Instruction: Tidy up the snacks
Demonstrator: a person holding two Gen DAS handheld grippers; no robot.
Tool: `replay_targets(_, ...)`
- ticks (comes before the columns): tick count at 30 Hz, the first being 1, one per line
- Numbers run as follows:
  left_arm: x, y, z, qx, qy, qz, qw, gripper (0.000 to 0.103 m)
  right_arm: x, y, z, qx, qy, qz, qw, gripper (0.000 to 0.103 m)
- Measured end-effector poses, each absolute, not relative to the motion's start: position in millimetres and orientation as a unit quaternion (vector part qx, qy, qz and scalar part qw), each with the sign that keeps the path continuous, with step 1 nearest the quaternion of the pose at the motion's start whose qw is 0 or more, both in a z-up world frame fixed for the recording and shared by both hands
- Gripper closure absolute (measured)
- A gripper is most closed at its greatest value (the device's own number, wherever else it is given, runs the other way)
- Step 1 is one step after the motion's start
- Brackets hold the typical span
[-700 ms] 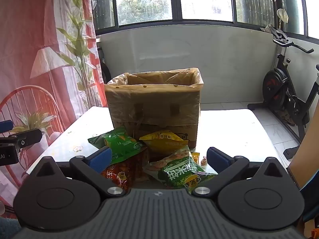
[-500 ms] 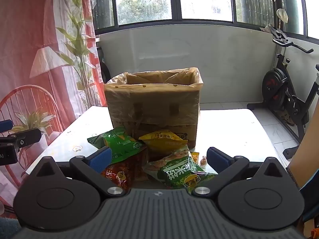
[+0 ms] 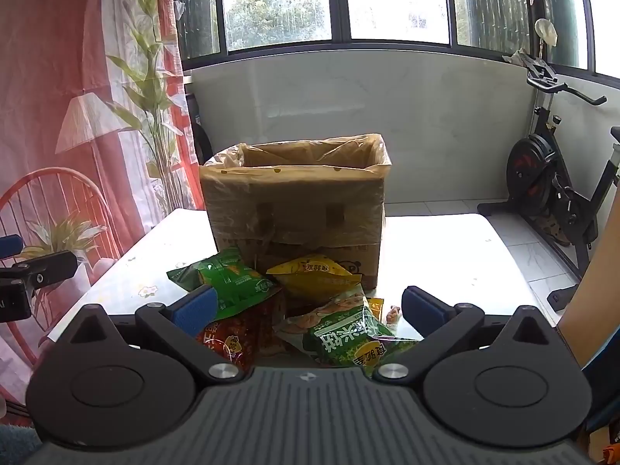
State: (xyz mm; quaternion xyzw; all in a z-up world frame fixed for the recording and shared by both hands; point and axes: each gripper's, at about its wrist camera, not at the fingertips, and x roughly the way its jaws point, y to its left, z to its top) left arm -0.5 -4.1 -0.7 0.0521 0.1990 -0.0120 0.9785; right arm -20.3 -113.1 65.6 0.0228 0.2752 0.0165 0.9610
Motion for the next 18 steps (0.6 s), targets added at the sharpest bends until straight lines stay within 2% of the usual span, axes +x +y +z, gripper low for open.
replay_targets(18,-0.7,-3.9,-0.5,0.052,0.199,-0.012,0.978,0.000,-20.0,-114.2,65.8,0.022,0.275,0.016,0.961,0.000)
